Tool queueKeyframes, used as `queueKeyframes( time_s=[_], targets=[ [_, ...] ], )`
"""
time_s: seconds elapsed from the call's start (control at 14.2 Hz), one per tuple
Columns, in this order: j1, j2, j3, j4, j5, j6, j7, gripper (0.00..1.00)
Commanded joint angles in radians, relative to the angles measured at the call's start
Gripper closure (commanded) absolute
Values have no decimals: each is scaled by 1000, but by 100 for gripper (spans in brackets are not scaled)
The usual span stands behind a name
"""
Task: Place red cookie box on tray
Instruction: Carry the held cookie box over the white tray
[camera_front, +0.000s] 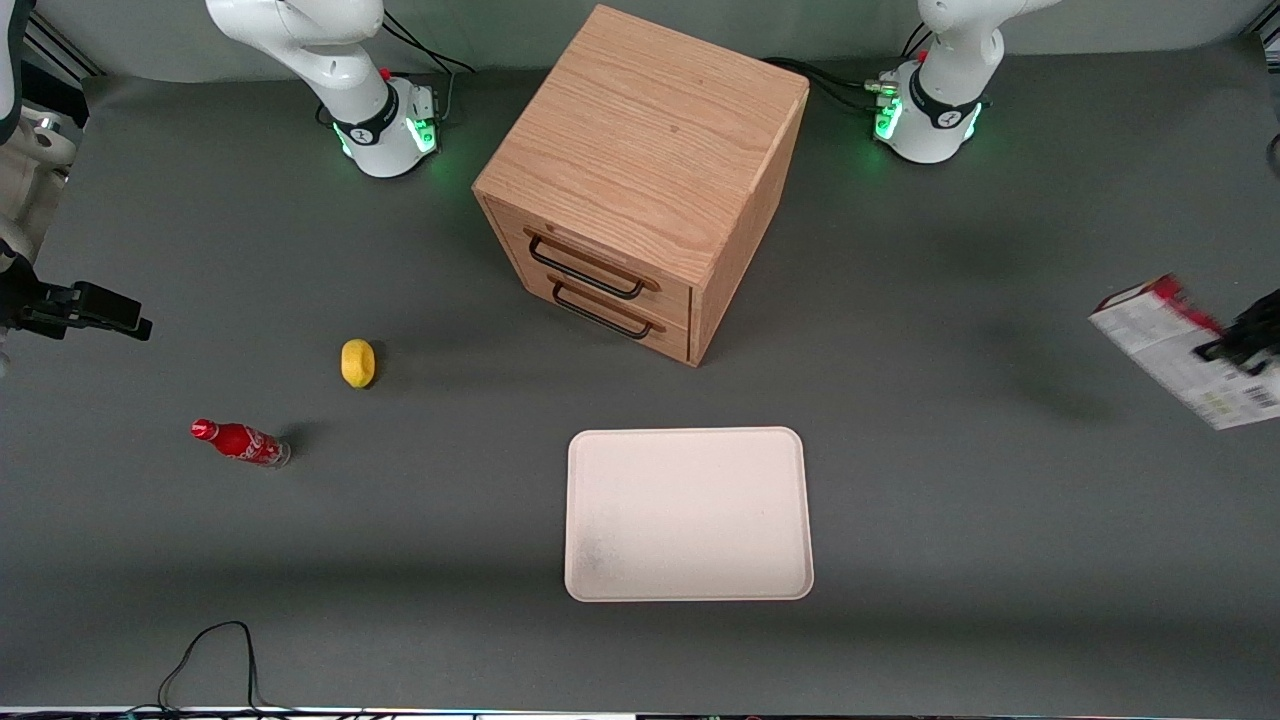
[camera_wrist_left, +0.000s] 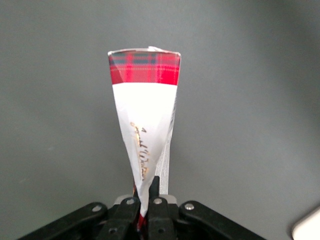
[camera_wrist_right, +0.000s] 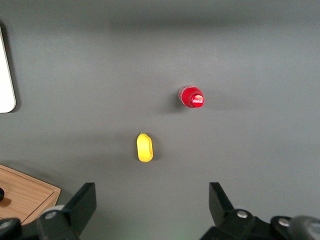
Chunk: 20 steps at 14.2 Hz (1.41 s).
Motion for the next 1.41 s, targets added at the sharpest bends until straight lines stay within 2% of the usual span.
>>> queueKeyframes(
  time_s=[0.0,0.14,0.28,0.64,0.92,1.06,1.34],
  targets=[
    [1,23,1,231,40,-206,0,100],
    [-2,25,-1,292,61,-243,7,100],
    [-18,29,-11,312,51,-234,10,100],
    [-158,145,-120,460,60,-238,18,100],
    [-337,263,-126,600,58,-264,7,100],
    [-461,333,-120,679,67,-269,-5,100],
    [-615,425,-125,781,66,-229,-63,100]
  ],
)
